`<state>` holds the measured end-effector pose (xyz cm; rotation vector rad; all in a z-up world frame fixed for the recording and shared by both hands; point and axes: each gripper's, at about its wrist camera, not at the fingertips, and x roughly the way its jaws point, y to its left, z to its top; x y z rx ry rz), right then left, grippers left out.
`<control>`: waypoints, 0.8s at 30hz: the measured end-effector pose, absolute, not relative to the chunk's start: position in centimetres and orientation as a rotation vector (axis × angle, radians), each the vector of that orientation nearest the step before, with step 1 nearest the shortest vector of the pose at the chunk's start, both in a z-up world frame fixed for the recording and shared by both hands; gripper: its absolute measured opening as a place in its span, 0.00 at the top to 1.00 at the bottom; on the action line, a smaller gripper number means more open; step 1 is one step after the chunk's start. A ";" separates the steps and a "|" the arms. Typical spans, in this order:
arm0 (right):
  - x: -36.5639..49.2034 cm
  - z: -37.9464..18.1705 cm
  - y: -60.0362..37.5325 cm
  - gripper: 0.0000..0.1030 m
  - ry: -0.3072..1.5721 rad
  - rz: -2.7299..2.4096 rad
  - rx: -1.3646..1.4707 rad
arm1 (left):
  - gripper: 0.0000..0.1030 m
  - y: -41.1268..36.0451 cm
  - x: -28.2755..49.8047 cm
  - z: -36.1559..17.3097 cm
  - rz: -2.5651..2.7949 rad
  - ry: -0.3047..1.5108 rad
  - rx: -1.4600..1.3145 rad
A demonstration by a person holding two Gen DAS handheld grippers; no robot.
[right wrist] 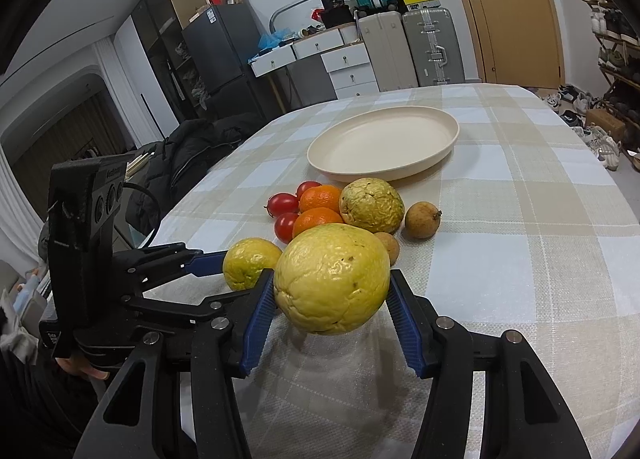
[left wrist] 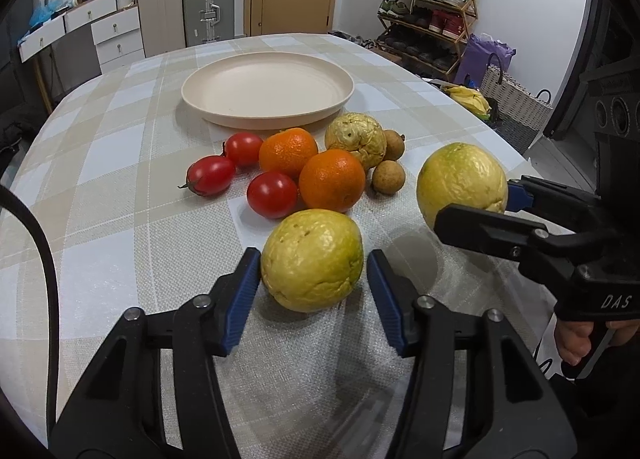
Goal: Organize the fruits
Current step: 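Lift the large yellow fruit with the right gripper and carry it to the plate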
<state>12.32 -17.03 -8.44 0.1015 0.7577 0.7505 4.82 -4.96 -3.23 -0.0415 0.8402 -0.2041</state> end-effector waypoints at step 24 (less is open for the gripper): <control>13.1 -8.0 -17.8 0.45 0.733 0.710 0.106 | 0.54 -3.3 3.4 -0.6 -0.203 0.716 -0.105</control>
